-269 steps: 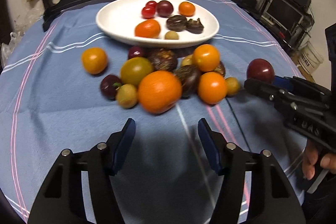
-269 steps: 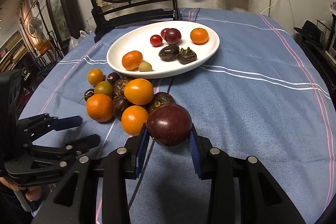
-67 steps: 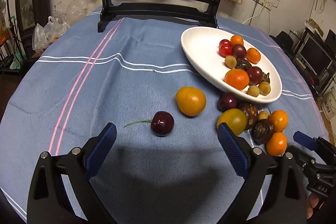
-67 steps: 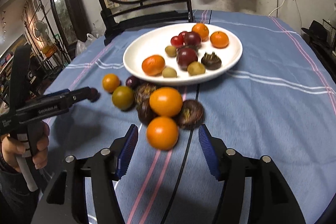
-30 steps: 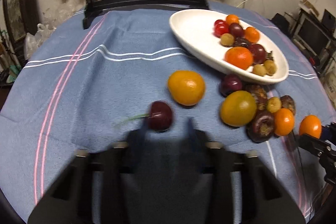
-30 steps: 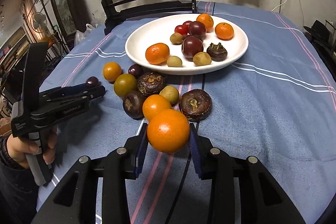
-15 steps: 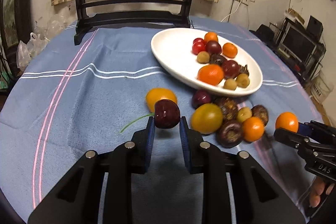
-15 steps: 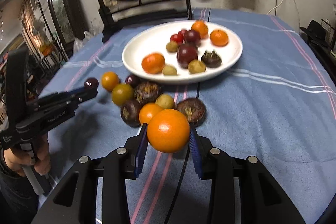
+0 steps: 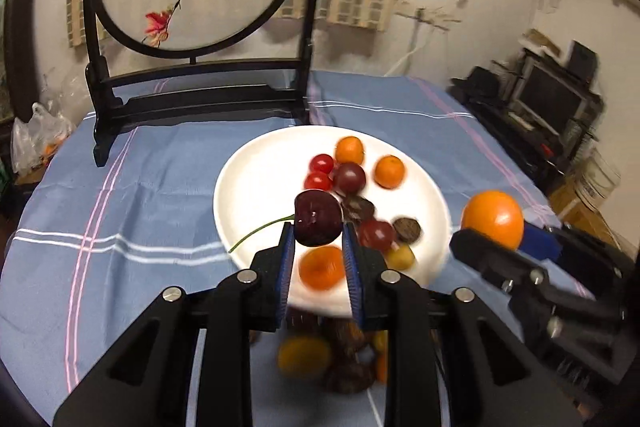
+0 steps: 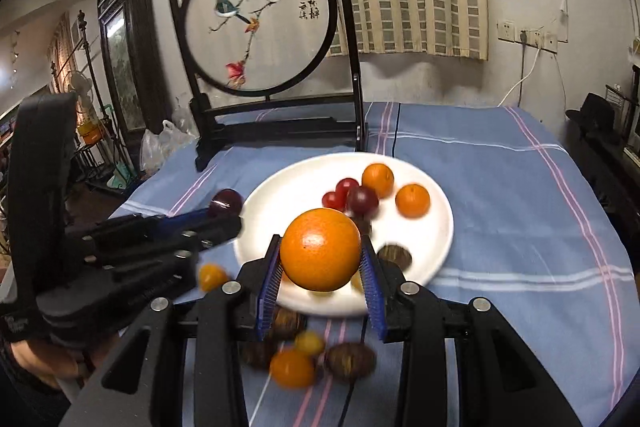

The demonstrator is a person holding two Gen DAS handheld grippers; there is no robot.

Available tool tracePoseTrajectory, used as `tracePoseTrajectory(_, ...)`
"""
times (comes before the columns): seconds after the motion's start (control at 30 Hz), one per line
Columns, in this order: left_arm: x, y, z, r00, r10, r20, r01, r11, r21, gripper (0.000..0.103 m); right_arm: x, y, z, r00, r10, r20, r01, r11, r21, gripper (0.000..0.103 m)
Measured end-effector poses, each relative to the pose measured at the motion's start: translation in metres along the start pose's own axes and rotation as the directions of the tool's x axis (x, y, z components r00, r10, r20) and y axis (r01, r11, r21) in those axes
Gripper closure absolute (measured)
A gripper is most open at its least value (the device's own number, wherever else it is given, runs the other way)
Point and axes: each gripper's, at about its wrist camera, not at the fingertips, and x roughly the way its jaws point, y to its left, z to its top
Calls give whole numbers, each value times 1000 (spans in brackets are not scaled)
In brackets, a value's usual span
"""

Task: Organize fruits
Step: 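Carry the tangerine and cherry to the plate and open both tools, then grasp a brown mangosteen with the right tool while the left tool grasps a yellow-orange fruit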

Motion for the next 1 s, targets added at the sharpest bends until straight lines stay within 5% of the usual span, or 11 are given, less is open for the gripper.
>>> tracePoseTrajectory(0.1,28,3,8,998,45,-45,-47,998,-29,77,34,-12,6,998,-37,-60,40,998,46,64)
tracePoseTrajectory(0.17,42,9,8,994,81,-79,-86,994,-61,45,48,-20,5,998,-14,-60,18,997,72,63)
tracePoseTrajectory(0.27,41,29,0,996,79,-45,-84,986,-145,21,57,-38,-3,998,-17,-56,24,992,126,41)
tracePoseTrajectory(0.47,39,46,-11,994,79,-70,-92,973,-210,13,57,-54,-6,995,10,-97,9,983,184,37)
tracePoseTrajectory(1.0,7,45,-47,989,126,-77,-136,979,-149,11,3,-43,-46,991,-21,-133,31,997,75,32)
